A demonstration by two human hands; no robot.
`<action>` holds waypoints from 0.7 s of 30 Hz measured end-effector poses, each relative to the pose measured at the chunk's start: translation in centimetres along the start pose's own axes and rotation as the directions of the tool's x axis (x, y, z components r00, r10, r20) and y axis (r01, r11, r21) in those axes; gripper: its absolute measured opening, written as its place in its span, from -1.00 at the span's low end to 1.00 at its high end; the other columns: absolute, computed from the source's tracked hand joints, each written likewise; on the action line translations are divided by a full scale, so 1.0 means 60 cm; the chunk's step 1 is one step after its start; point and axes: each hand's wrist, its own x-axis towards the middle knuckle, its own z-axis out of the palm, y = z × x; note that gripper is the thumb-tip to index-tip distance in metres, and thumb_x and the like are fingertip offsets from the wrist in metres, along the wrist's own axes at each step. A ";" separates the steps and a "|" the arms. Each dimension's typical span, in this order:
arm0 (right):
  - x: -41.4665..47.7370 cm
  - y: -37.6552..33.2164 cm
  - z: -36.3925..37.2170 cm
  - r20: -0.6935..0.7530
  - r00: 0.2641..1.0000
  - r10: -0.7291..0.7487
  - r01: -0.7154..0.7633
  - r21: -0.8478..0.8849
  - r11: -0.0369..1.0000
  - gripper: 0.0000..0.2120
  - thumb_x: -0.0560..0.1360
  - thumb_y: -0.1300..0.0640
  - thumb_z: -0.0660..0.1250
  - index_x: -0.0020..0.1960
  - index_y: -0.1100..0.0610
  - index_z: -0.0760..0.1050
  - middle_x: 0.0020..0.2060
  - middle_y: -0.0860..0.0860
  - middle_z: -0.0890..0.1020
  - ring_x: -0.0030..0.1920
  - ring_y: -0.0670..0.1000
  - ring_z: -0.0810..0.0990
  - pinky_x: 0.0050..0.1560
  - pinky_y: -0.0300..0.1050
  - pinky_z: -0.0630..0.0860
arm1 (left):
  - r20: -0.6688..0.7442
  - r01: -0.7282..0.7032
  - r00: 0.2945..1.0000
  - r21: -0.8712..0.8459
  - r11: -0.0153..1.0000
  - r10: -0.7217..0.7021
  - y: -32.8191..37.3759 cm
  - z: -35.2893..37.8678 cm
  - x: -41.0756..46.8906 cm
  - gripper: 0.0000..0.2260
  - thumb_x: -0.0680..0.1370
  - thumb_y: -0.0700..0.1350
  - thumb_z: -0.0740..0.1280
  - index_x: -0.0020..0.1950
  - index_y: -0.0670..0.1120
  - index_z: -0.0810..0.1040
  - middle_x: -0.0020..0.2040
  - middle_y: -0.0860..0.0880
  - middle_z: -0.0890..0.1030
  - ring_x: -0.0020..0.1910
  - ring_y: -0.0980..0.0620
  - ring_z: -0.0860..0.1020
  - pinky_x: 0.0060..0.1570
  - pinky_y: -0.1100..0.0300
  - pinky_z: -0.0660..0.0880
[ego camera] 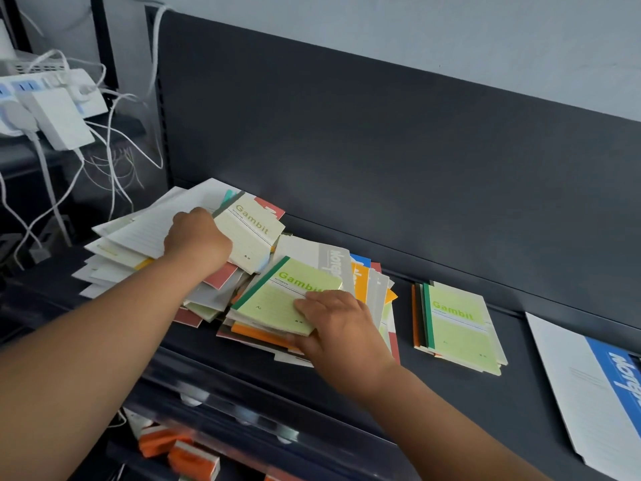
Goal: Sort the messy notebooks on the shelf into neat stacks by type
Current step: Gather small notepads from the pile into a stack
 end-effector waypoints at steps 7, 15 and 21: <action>-0.019 0.031 0.007 -0.337 0.941 0.034 -0.038 -0.006 0.999 -0.71 0.39 0.07 0.49 0.10 0.06 0.64 -0.17 0.06 0.54 -0.28 0.10 0.59 -0.39 -0.07 0.57 | -0.106 -0.026 0.994 -0.170 0.985 0.008 0.002 -0.013 -0.012 -0.67 0.50 -0.22 0.24 0.27 -0.15 0.45 0.11 -0.14 0.51 0.04 -0.19 0.50 -0.11 0.03 0.40; -0.066 0.097 -0.028 -0.582 0.804 0.122 0.047 0.266 0.963 -0.74 0.52 0.12 0.26 0.09 0.19 0.65 0.05 0.07 0.68 0.03 0.03 0.64 0.09 -0.28 0.52 | -0.099 -0.061 0.995 -0.779 0.624 -0.026 0.073 -0.025 -0.080 -0.80 0.54 -0.27 0.14 0.09 -0.07 0.46 -0.01 -0.10 0.61 -0.28 -0.03 0.61 -0.39 0.19 0.51; -0.157 0.206 -0.087 -0.631 0.705 0.322 -0.105 0.356 0.928 -0.72 0.51 0.21 0.23 0.13 0.21 0.62 0.06 -0.05 0.60 0.09 -0.11 0.52 0.14 -0.59 0.28 | 0.151 0.086 0.984 -0.866 0.493 0.093 0.162 0.025 -0.170 -0.86 0.57 -0.26 0.24 0.05 -0.05 0.47 -0.03 -0.13 0.64 -0.19 -0.08 0.67 -0.37 0.18 0.53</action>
